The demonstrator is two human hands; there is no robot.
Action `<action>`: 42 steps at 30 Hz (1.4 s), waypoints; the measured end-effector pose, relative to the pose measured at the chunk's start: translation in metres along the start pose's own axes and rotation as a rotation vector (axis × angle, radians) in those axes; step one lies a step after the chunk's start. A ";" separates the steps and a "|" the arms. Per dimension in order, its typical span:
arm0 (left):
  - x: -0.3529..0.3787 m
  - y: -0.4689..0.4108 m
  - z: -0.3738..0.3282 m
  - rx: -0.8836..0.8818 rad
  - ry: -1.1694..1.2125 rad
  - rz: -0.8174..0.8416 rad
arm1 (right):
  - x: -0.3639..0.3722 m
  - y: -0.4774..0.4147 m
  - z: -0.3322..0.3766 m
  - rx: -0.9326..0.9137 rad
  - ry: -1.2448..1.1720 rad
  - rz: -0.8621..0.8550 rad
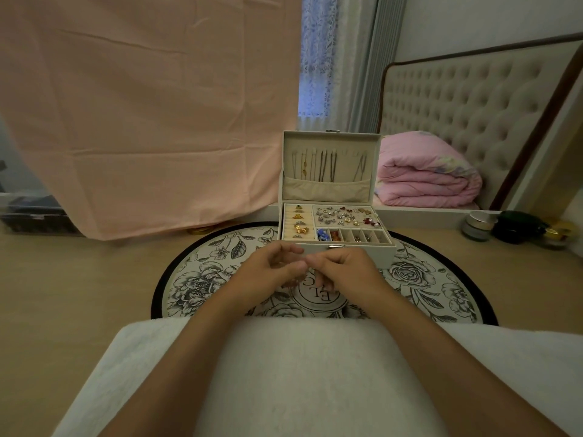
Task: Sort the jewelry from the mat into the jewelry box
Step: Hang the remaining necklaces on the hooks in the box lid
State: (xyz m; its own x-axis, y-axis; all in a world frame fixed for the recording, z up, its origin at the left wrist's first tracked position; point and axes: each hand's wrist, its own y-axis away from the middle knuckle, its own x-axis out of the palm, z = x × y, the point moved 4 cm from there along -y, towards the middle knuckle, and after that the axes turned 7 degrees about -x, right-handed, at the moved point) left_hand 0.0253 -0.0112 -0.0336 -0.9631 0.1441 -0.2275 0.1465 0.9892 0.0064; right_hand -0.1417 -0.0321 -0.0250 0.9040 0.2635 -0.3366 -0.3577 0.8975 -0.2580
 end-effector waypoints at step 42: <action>-0.058 0.004 -0.073 0.027 1.058 -0.046 | -0.071 -0.011 0.039 0.065 -0.019 -0.009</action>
State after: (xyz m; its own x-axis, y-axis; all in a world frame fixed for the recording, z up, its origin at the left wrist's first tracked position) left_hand 0.0649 -0.0135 0.0506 -0.6721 0.0695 0.7372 0.0974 0.9952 -0.0051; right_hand -0.1925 -0.0467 0.0370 0.9116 0.2618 -0.3168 -0.3343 0.9208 -0.2010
